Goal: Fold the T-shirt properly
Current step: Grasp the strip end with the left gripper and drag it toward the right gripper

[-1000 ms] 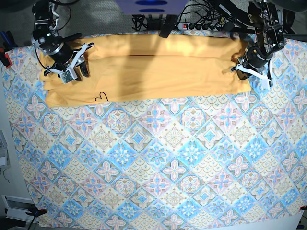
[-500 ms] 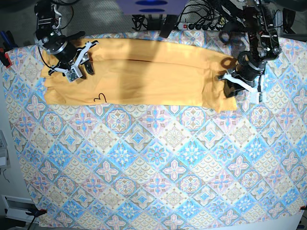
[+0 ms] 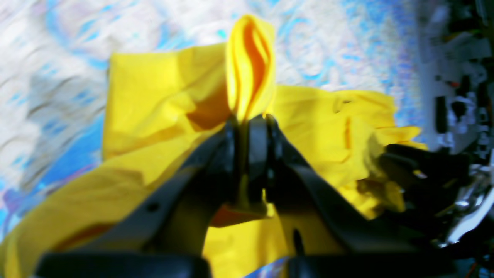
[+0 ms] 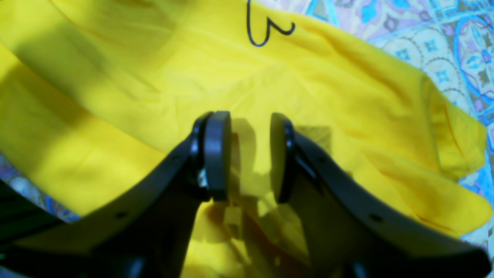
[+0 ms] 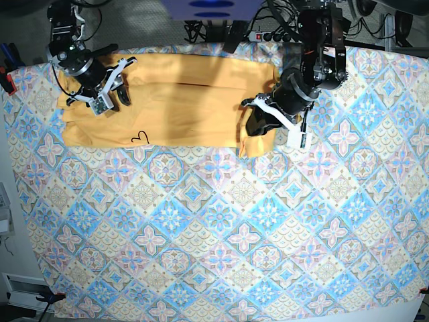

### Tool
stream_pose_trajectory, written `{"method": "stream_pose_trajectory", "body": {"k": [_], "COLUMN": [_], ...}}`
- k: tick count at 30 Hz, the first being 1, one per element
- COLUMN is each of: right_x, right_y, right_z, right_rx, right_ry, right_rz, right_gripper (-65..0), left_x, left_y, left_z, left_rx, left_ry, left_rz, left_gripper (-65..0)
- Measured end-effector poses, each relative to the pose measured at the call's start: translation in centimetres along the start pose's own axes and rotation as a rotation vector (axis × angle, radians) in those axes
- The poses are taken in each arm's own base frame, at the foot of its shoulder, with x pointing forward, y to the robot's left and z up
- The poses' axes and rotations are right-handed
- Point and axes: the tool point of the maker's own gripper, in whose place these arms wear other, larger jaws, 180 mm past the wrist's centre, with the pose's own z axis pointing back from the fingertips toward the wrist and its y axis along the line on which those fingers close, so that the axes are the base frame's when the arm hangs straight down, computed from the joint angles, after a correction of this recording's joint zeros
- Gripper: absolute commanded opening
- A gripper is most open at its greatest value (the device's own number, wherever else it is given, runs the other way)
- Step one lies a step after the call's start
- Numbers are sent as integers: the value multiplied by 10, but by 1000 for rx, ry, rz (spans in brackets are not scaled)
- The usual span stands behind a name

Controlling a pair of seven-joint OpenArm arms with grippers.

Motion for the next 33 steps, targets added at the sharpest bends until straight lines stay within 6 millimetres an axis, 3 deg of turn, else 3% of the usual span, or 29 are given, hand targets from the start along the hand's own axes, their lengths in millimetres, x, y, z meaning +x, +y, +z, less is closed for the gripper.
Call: {"method": "stream_pose_trajectory", "body": {"k": [8, 18, 23, 25, 33], "right_x": [0, -1, 8, 11, 9], "right_y": [0, -8, -10, -11, -10], "right_z": [0, 3, -1, -2, -1], "right_rx": [0, -9, -8, -11, -9], "right_ry": [0, 8, -13, -23, -15], "right_rz": [0, 21, 26, 28, 25], "right_gripper": [-482, -482, -482, -482, -482], "left_x": [7, -1, -34, -39, -21], "left_y": [-24, -25, -41, -46, -45], "left_z": [-15, -15, -30, -36, -44], "left_rx": [-54, -59, -130, -148, -147], "left_ry": [-28, 2, 144, 160, 135], "left_rz": [30, 18, -74, -80, -109], "left_gripper": [-650, -650, -650, -650, -650]}}
